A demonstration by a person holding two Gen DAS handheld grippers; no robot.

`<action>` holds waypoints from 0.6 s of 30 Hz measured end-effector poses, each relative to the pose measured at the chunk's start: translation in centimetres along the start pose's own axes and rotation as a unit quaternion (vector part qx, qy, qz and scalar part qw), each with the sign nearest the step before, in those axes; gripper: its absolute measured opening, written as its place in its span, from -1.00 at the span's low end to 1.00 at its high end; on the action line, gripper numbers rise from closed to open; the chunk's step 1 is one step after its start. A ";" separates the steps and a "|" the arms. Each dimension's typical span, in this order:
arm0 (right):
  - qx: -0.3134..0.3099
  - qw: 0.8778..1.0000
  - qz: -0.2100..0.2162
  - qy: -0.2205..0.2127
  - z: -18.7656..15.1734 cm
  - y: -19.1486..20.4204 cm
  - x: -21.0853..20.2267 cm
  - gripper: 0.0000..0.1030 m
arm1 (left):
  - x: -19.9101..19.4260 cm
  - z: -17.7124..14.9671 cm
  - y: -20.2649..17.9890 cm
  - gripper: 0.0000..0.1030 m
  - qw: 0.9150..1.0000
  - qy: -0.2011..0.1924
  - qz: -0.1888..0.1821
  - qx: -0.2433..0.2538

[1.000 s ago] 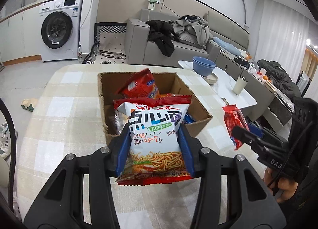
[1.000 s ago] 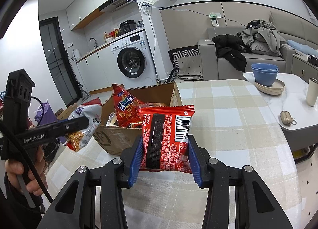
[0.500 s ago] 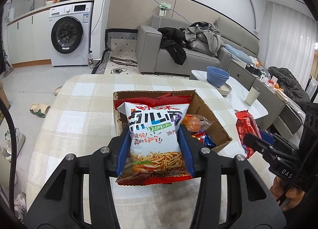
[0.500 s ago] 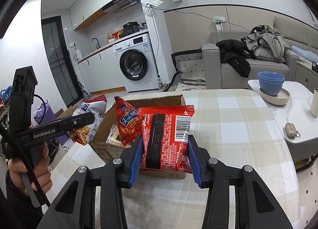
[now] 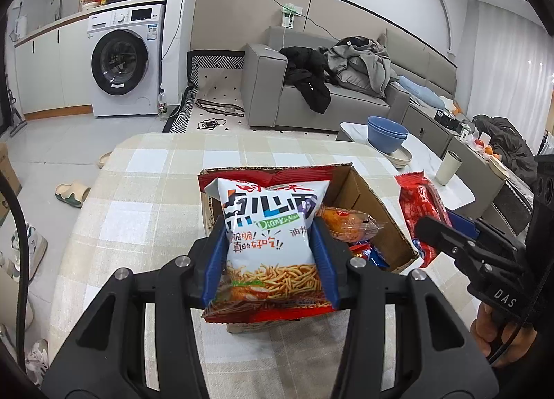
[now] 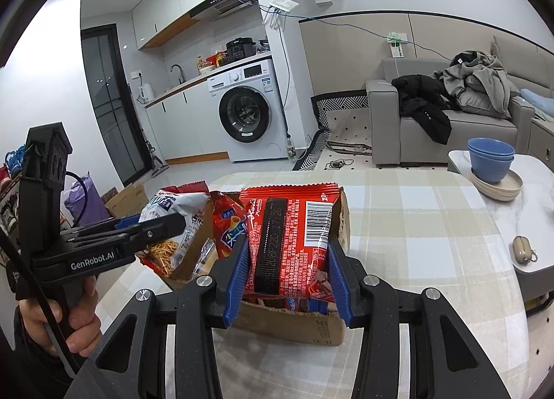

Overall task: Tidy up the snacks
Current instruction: 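Lift the noodle-snack bag with the left tool while the right tool lifts the red pack over the box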

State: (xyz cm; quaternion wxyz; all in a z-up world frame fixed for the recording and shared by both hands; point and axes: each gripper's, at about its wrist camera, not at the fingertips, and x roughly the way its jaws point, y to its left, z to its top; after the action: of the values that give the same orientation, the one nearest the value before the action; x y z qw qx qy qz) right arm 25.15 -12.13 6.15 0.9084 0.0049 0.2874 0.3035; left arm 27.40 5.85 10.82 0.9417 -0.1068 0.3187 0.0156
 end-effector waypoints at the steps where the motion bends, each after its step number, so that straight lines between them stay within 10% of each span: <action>1: 0.001 1.000 0.001 0.002 0.2 0.0 0.3 -0.16 | -0.1 0.0 0.0 -0.16 1.000 0.000 0.001 -0.001; 18: -0.007 1.000 0.001 0.017 1.9 0.3 4.4 -0.15 | 3.7 0.7 0.6 -0.15 1.000 0.016 -0.008 0.000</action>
State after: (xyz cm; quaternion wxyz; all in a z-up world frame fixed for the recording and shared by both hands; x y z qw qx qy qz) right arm 28.88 -9.18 5.52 0.9032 -0.0063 0.3007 0.3061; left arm 30.69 6.43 9.05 0.9366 -0.1093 0.3327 0.0059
